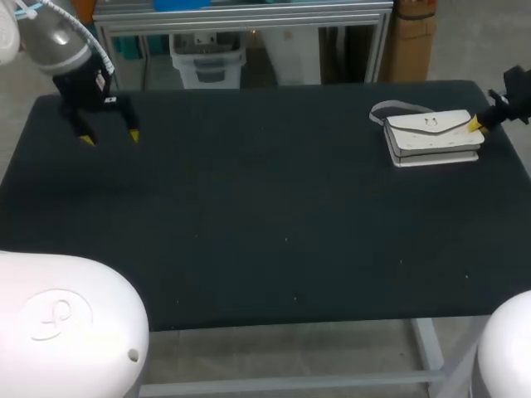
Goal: Pick up the bag, open it, inspect its contents, close it, and place it on the opposite side
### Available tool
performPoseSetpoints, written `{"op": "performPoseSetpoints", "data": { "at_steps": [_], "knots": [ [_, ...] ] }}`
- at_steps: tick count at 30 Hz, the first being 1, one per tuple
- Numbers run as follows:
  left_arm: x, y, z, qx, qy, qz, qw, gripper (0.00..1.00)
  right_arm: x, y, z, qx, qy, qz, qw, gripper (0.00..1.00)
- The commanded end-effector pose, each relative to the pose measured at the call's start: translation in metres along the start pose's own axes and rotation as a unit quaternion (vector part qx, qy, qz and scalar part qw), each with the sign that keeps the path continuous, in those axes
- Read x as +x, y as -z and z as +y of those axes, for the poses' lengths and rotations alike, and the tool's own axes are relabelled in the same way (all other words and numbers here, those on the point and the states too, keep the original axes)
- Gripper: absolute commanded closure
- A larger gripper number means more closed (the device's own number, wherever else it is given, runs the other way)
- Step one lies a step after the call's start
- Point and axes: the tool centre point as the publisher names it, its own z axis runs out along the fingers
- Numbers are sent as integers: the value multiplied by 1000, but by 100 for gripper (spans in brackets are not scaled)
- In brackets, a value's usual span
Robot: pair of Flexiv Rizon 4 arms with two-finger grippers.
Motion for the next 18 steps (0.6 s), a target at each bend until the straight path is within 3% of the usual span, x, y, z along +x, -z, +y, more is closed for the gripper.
{"op": "performPoseSetpoints", "data": {
  "at_steps": [1,11,18],
  "knots": [
    [0,3,-8,-12,1,-8,1000,0,-9,5,11,3,-1,-7,1000,100],
    [1,0,-10,-17,1,-15,1000,0,-25,14,20,-32,-26,-20,999,100],
    [0,2,-14,-16,2,-19,1000,0,-25,14,20,-32,-26,-20,999,100]
  ]
}}
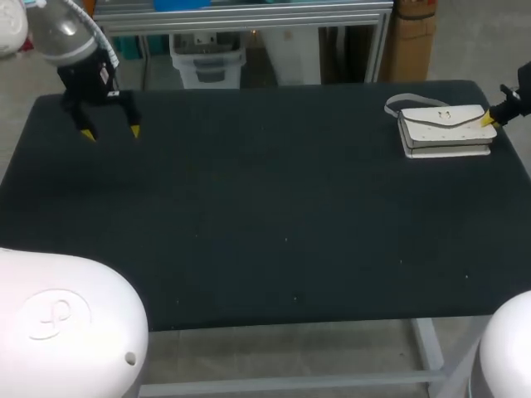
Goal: Pick up the bag, open it, inspect its contents, close it, and place it on the opposite side
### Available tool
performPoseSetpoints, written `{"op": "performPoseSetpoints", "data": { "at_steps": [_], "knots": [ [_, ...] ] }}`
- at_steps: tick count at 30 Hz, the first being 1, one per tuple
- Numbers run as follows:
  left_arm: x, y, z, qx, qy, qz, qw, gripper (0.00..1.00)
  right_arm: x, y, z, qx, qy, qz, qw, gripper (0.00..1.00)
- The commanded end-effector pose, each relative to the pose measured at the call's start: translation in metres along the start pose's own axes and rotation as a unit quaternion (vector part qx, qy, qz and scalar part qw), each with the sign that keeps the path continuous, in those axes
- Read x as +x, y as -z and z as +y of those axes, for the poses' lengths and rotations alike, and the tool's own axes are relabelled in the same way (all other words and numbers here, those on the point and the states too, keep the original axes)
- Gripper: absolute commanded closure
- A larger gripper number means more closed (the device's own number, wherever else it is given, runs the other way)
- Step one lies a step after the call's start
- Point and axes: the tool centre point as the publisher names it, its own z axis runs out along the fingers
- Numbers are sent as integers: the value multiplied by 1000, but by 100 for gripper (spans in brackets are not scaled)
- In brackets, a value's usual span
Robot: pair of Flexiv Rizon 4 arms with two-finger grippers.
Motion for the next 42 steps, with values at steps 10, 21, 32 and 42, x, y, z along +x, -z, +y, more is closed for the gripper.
{"op": "performPoseSetpoints", "data": {
  "at_steps": [10,21,32,42],
  "knots": [
    [-8,5,-10,-3,7,-4,1000,0,-8,2,8,-20,-22,15,999,100],
    [-11,6,-13,-3,6,-5,1000,0,-29,13,43,-35,-25,12,999,100],
    [-9,6,-11,-4,5,-8,1000,0,-21,-1,53,-15,-9,14,1000,100],
    [-9,6,-8,-4,4,-7,1000,0,-15,9,51,-18,-9,0,1000,0]
  ]
}}
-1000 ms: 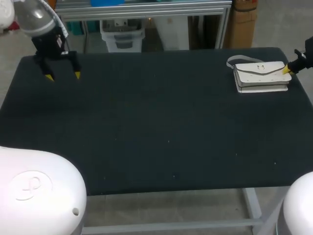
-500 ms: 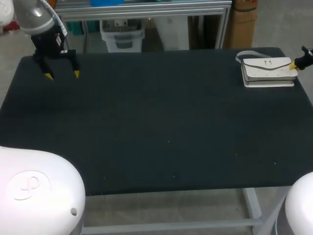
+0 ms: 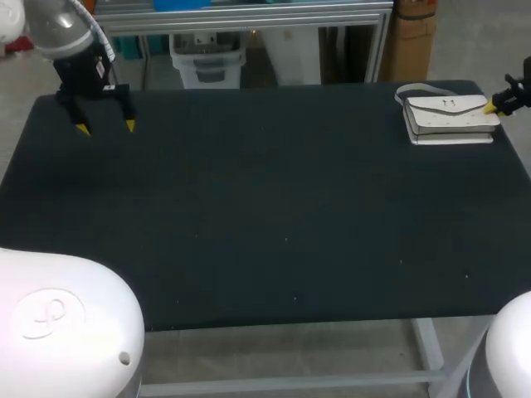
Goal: Pick up the bag, open it, inspect its contents, close it, and place it on the opposite side
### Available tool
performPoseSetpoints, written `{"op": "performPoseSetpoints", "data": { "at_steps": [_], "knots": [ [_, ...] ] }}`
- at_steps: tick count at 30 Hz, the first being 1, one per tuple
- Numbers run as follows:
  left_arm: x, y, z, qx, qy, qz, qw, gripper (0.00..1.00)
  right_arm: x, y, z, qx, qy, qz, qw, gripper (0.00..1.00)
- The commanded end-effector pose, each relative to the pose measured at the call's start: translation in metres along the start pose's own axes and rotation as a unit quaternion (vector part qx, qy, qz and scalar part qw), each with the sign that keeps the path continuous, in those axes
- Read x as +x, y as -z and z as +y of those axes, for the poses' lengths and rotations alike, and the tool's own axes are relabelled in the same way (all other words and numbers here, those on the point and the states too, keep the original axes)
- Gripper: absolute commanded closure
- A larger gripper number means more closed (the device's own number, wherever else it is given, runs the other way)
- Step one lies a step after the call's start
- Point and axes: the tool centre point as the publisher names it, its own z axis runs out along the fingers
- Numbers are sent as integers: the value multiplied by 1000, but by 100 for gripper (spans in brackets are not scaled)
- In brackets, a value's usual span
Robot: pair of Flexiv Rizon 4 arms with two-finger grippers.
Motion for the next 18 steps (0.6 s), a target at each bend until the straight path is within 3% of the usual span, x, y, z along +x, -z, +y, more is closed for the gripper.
{"op": "performPoseSetpoints", "data": {
  "at_steps": [1,7,18],
  "knots": [
    [1,0,2,1,-2,0,1000,0,4,10,2,9,1,-7,1000,0],
    [2,0,5,2,-6,2,1000,0,9,31,-4,1,6,-23,1000,0],
    [4,3,11,5,-14,0,1000,0,37,59,-28,2,36,-44,998,0]
  ]
}}
